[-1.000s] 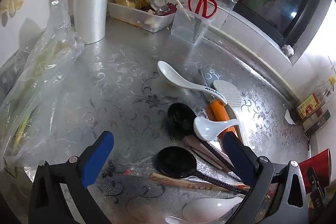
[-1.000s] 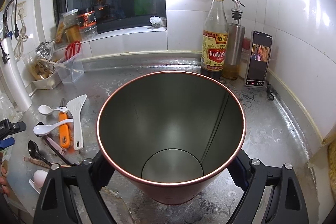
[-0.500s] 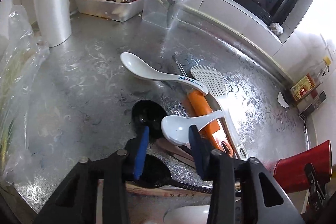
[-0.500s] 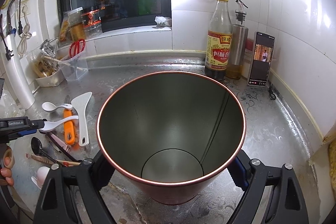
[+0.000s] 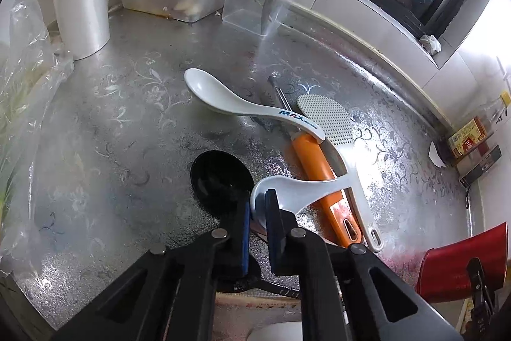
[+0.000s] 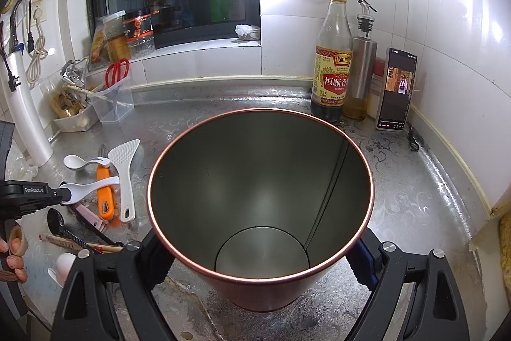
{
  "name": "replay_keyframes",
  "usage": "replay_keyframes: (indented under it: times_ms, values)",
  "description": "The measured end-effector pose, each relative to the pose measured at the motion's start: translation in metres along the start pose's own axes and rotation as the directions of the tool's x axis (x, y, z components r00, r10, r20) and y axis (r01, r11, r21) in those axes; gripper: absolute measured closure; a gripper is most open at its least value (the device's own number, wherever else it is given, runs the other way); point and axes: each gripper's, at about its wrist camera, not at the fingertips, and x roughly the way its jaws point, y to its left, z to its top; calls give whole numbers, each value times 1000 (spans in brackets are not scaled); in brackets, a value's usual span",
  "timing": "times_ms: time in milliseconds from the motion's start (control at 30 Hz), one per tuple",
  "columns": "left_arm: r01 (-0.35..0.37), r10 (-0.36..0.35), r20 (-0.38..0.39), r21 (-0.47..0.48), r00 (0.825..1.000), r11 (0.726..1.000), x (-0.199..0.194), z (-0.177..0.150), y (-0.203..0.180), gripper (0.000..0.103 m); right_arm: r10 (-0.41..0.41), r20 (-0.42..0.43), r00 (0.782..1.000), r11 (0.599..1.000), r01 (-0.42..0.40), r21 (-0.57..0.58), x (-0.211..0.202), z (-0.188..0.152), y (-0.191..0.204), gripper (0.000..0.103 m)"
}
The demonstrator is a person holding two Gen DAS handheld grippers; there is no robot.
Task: Organize utensils
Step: 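Grasp the white ceramic spoon with the left gripper, then carry the white spoon over the red holder and drop it in with the left gripper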
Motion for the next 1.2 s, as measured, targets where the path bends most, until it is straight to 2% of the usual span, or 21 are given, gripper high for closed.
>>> replay_keyframes:
  times_ms: [233, 533, 633, 733, 833, 1033, 1100, 1200]
  values:
    - [7, -8, 61, 22, 998, 1000, -19, 0, -3, 98, 0, 0, 1000, 1000, 0, -1, -1, -1, 0, 12]
    - [-22, 3, 171, 109, 985, 994, -60, 8, -23, 98, 0, 0, 1000, 1000, 0, -1, -1, -1, 0, 12]
    - [13, -40, 197, 133, 980, 991, -78, 10, -31, 98, 0, 0, 1000, 1000, 0, 0, -1, -1, 0, 12]
    - [54, -100, 239, 193, 966, 980, -101, 12, -50, 98, 1, 0, 1000, 1000, -1, -4, -1, -1, 1, 12]
    - [116, -191, 271, 270, 943, 956, -126, 12, -72, 98, 2, 0, 1000, 1000, -2, -11, -2, -2, 3, 12]
    - [198, -338, 281, 428, 898, 882, -159, 4, -121, 98, 4, -1, 1000, 1000, -4, -13, -2, -2, 4, 12]
    - [212, -371, 268, 477, 889, 853, -163, -1, -135, 98, 4, -1, 1000, 1000, -4, -13, -2, -2, 4, 12]
    - [213, -396, 238, 551, 887, 807, -166, -12, -155, 98, 4, -1, 1000, 1000, -4, -13, -2, -2, 4, 12]
